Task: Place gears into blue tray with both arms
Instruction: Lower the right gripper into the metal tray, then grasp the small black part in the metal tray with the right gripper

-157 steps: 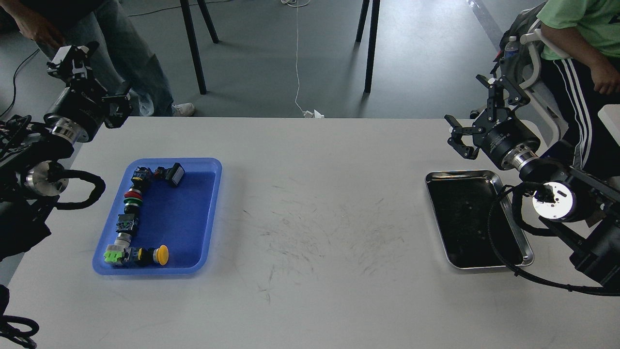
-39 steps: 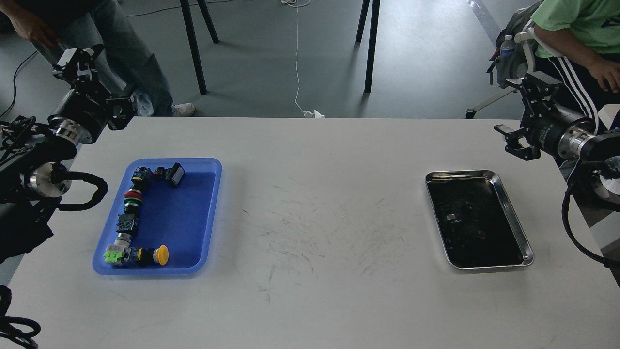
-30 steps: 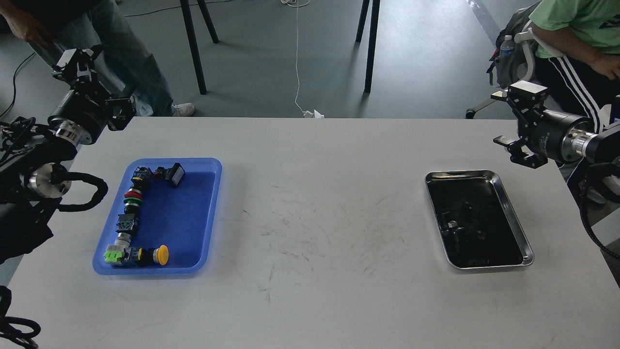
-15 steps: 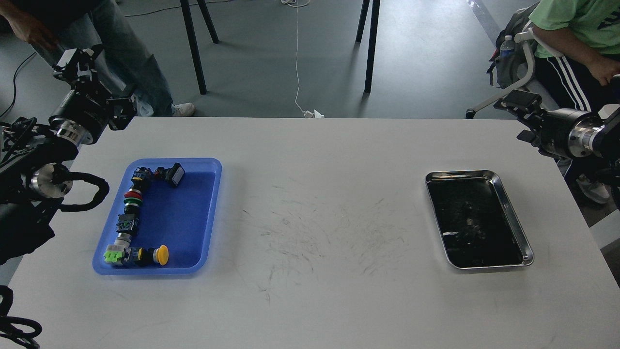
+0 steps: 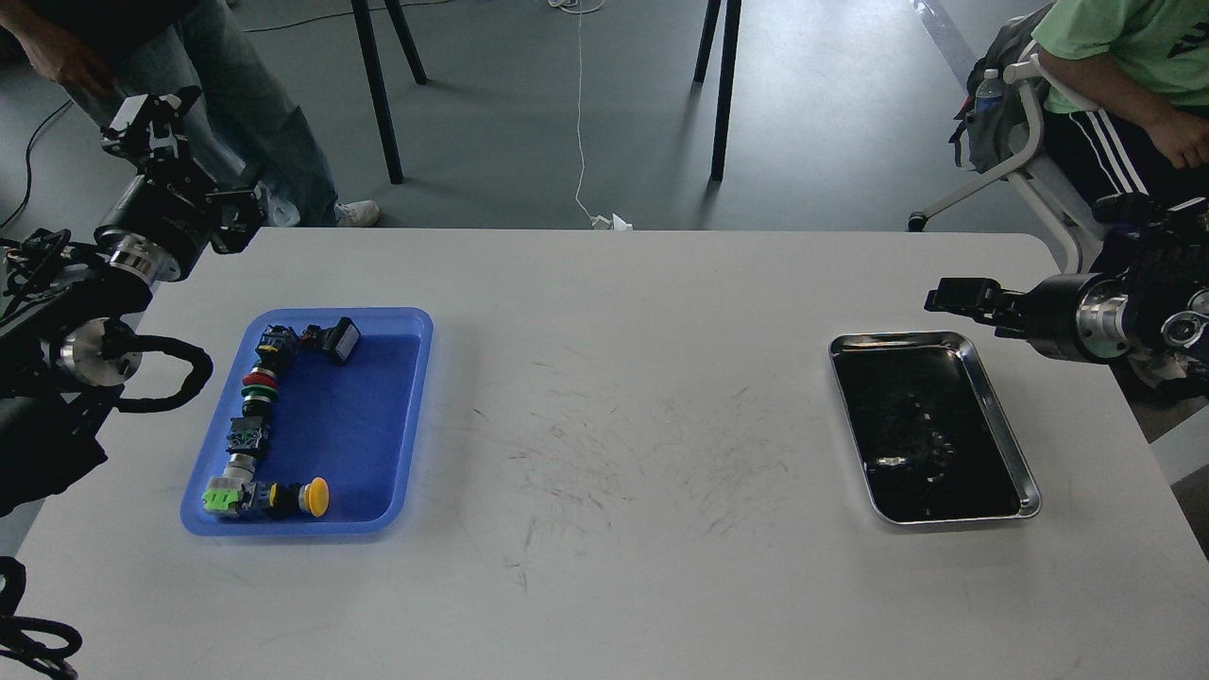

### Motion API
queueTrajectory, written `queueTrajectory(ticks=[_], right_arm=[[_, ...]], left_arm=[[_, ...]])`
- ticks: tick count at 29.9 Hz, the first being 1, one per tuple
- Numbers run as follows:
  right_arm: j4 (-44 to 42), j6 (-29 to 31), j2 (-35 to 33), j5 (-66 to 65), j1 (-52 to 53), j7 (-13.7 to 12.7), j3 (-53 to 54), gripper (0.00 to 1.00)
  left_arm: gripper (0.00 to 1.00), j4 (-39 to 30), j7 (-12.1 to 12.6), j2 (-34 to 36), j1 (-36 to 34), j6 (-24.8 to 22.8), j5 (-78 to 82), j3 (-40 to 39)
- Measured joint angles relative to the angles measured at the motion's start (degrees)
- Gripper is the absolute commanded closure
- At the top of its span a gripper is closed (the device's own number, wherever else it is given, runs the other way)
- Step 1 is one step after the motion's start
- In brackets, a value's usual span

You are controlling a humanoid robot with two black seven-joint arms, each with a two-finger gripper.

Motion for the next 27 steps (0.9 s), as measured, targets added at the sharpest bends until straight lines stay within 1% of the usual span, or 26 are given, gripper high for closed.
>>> queueTrajectory(ticks=[4, 9, 14, 21, 27], right_arm=[[-0.3, 1.9, 0.0, -4.6, -0.1, 0.4, -0.6, 0.04], [-0.8, 2.3, 1.4, -9.1, -1.1, 0.5, -1.1, 0.04], [-5.0, 1.8, 6.2, -10.1, -2.6, 0.5, -3.3, 0.05], [-7.9, 0.9, 12.0, -10.2, -4.0, 0.4, -4.0, 0.05], [-8.0, 1.1, 13.2, -10.2, -3.8, 0.4, -4.2, 0.05]], left_arm=[[0.02, 0.0, -0.1, -0.1, 0.0, 0.0, 0.0, -0.1], [0.02, 0.0, -0.1, -0.2, 0.0, 0.0, -0.1, -0.2], [0.02, 0.0, -0.1, -0.2, 0.0, 0.0, -0.3, -0.3], [0.02, 0.0, -0.1, -0.2, 0.4, 0.0, -0.4, -0.3], [0.02, 0.0, -0.1, -0.1, 0.4, 0.0, -0.4, -0.2]])
